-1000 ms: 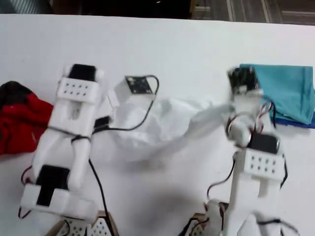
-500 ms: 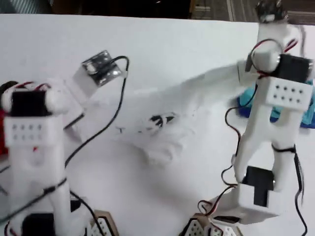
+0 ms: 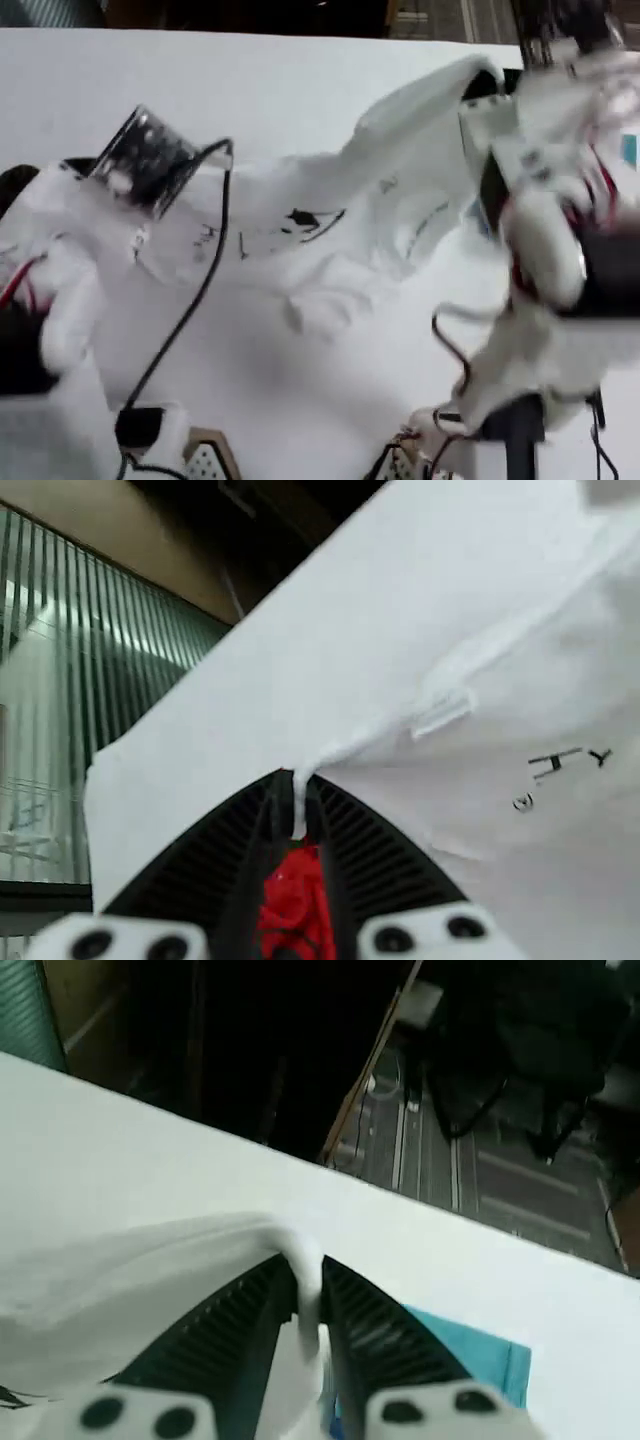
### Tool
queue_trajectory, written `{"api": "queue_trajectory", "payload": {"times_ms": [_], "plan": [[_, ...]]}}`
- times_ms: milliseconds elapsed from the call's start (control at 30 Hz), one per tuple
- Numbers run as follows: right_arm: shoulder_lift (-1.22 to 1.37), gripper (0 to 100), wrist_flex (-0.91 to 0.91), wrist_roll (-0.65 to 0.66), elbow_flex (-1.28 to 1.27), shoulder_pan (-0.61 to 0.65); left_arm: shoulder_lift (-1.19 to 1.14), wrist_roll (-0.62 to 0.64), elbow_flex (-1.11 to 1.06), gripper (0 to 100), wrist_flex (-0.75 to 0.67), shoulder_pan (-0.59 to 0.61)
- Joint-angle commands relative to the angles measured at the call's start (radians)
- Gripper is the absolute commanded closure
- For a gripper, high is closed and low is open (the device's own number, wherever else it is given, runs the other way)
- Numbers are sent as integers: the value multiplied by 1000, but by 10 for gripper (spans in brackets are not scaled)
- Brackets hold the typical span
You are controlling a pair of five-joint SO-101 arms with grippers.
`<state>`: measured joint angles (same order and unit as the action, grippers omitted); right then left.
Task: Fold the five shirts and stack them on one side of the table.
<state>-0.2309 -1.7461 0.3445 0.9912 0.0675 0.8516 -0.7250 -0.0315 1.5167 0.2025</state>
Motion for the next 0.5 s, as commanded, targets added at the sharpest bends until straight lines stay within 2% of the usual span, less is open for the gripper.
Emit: {"api": "queue_trajectory", "payload": {"times_ms": [0,467], "plan": [[-117,978,36,5,29,10,78,9,39,974,-68,9],[-209,978,325,147,31,8,138,11,39,974,-141,14]]}}
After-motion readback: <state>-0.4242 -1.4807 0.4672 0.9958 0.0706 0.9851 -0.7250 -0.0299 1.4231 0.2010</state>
